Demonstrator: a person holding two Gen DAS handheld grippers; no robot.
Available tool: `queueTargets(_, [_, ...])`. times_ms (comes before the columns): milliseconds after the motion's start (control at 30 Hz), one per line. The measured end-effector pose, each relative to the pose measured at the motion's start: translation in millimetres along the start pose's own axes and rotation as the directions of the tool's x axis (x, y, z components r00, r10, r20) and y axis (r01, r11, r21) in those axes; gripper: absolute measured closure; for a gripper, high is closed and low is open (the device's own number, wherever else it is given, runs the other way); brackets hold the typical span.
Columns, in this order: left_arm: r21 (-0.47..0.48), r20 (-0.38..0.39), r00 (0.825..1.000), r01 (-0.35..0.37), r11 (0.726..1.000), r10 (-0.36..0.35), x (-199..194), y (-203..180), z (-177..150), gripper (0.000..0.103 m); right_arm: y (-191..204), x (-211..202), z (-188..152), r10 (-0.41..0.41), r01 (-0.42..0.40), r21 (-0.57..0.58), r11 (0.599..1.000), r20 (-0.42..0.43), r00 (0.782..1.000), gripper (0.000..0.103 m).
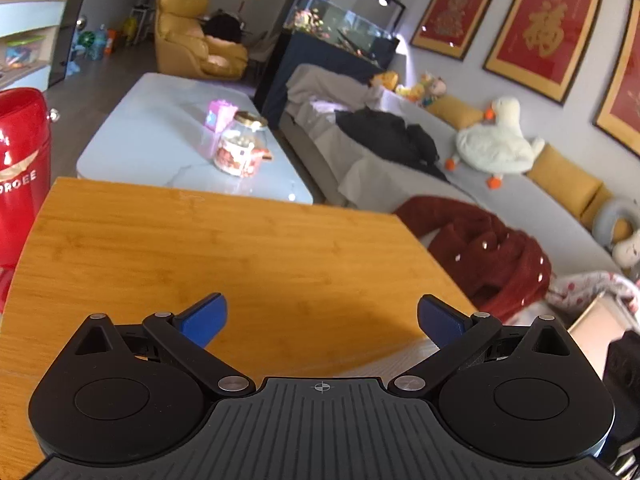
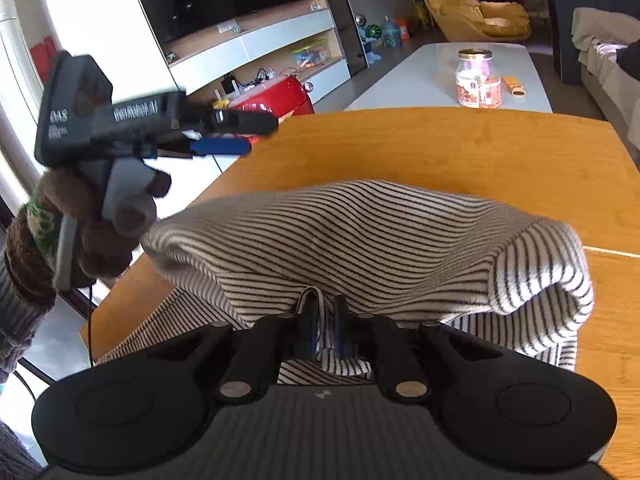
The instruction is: Fold clothes
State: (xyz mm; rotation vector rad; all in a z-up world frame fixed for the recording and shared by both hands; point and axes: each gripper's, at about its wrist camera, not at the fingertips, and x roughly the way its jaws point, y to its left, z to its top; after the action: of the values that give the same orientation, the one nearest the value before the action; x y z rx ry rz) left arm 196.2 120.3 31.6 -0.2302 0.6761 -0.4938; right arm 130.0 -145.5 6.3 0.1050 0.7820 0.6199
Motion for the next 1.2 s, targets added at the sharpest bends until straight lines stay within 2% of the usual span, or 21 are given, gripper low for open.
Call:
queueTargets(67, [0.036, -0.044, 0.999, -0.028, 0.999, 0.030, 1, -2, -12, 0.000, -3, -17, 8, 0.000, 0.000, 0.000, 1.000, 0.041, 0.999, 0.067])
queueTargets(100, [0.056, -0.058, 0.997, -0.053, 0.997, 0.056, 0, -1, -19, 0.000, -8, -21, 8, -0.012, 0.011, 0.017, 1.000, 0.050, 0.999, 0.061])
queueTargets(167, [0.101, -0.080, 0.987, -0.130, 0.986, 0.138, -6, 2, -30, 0.000, -18, -28, 10, -0.038, 0.035, 0.051, 0.998, 0.065, 0.997, 0.040])
queueTargets(267, [0.118, -0.102, 0.967, -0.222, 0.968, 0.234, -21, 18, -41, 0.000, -33, -38, 12, -0.077, 0.068, 0.103, 0.992, 0.087, 0.993, 0.032])
queueTargets(300, [0.103, -0.111, 0.964, -0.233, 0.967, 0.244, -27, 23, -44, 0.000, -38, -42, 12, -0.090, 0.079, 0.121, 0.990, 0.094, 0.991, 0.031])
queueTargets(400, [0.026, -0.126, 0.971, -0.203, 0.979, 0.205, -47, 31, -44, 0.000, -54, -53, 14, -0.131, 0.110, 0.174, 0.979, 0.113, 0.985, 0.027])
queueTargets(467, [-0.037, -0.136, 0.983, -0.131, 0.991, 0.125, -56, 32, -42, 0.000, -64, -60, 15, -0.158, 0.130, 0.209, 0.969, 0.125, 0.979, 0.027])
queueTargets(533, [-0.117, -0.151, 0.989, -0.022, 0.993, 0.004, -61, 33, -44, 0.000, -74, -67, 16, -0.186, 0.149, 0.244, 0.958, 0.135, 0.973, 0.027])
queueTargets(600, [-0.190, -0.176, 0.978, 0.077, 0.979, -0.111, -59, 32, -52, 0.000, -71, -55, 7, -0.173, 0.149, 0.232, 0.961, 0.088, 0.981, 0.027])
queueTargets(633, [-0.208, -0.196, 0.970, 0.102, 0.973, -0.143, -55, 30, -56, 0.000, -70, -50, 3, -0.167, 0.149, 0.225, 0.963, 0.063, 0.984, 0.033])
queueTargets(667, [-0.226, -0.215, 0.961, 0.126, 0.966, -0.175, -50, 29, -61, 0.000, -69, -44, -2, -0.160, 0.148, 0.218, 0.965, 0.039, 0.986, 0.044])
queueTargets(700, [-0.237, -0.233, 0.952, 0.141, 0.961, -0.197, -46, 27, -65, 0.000, -67, -38, -6, -0.154, 0.147, 0.211, 0.966, 0.014, 0.988, 0.047])
queueTargets(767, [-0.245, -0.265, 0.938, 0.158, 0.956, -0.223, -36, 23, -74, 0.000, -56, -30, -14, -0.149, 0.151, 0.152, 0.977, -0.026, 0.988, 0.067])
queueTargets(833, [-0.258, -0.277, 0.927, 0.182, 0.949, -0.253, -26, 21, -79, 0.003, -48, -24, -17, -0.127, 0.131, 0.115, 0.985, -0.042, 0.991, 0.074])
queueTargets(933, [-0.240, -0.279, 0.925, 0.193, 0.952, -0.258, -13, 18, -76, 0.013, -51, -13, -11, -0.108, 0.111, 0.127, 0.986, -0.029, 0.994, 0.080])
queueTargets(1033, [-0.217, -0.260, 0.932, 0.199, 0.956, -0.253, 1, 23, -66, 0.023, -64, 7, 6, -0.108, 0.105, 0.151, 0.983, 0.008, 0.994, 0.082])
queueTargets(1067, [-0.215, -0.250, 0.936, 0.195, 0.957, -0.246, 6, 26, -60, 0.029, -69, 13, 12, -0.108, 0.103, 0.159, 0.982, 0.021, 0.994, 0.083])
queueTargets(1200, [-0.204, -0.190, 0.963, 0.153, 0.967, -0.193, 25, 39, -27, 0.040, -80, 33, 45, -0.139, 0.122, 0.165, 0.979, 0.095, 0.986, 0.085])
